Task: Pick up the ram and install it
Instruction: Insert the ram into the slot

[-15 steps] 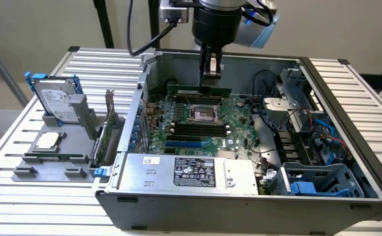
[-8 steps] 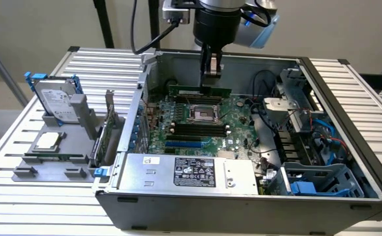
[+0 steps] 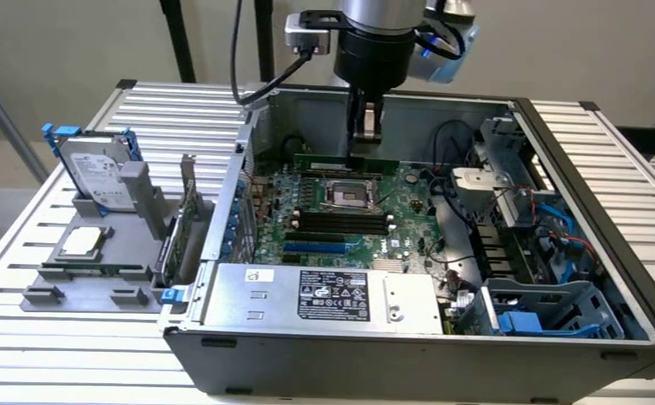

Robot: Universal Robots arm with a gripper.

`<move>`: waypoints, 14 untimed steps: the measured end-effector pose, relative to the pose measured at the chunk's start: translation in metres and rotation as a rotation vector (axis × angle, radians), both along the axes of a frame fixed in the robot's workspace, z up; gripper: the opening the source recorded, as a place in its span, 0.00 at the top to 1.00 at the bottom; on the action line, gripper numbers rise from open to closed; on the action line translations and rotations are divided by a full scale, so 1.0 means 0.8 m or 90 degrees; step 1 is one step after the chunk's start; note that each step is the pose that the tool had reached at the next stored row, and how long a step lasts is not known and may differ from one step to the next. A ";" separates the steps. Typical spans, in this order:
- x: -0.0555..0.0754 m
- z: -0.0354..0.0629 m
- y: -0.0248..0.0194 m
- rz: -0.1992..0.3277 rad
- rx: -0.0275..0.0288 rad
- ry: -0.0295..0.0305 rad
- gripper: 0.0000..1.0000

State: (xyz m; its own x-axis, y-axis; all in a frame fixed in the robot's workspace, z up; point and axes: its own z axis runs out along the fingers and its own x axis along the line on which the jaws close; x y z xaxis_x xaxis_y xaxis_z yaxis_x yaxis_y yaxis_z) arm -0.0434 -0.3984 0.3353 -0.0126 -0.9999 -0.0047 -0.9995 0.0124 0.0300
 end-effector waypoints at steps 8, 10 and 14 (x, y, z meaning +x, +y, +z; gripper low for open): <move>0.002 -0.018 0.0000 -0.003 0.0001 0.0000 0.87; 0.002 -0.023 0.0000 -0.004 0.0000 0.0000 0.87; 0.002 -0.032 0.0000 -0.006 0.0001 0.0000 0.87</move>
State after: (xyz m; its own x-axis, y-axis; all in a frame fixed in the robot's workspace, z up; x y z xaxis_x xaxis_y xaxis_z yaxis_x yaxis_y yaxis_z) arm -0.0421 -0.3984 0.3099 -0.0213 -0.9998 -0.0049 -0.9993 0.0211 0.0300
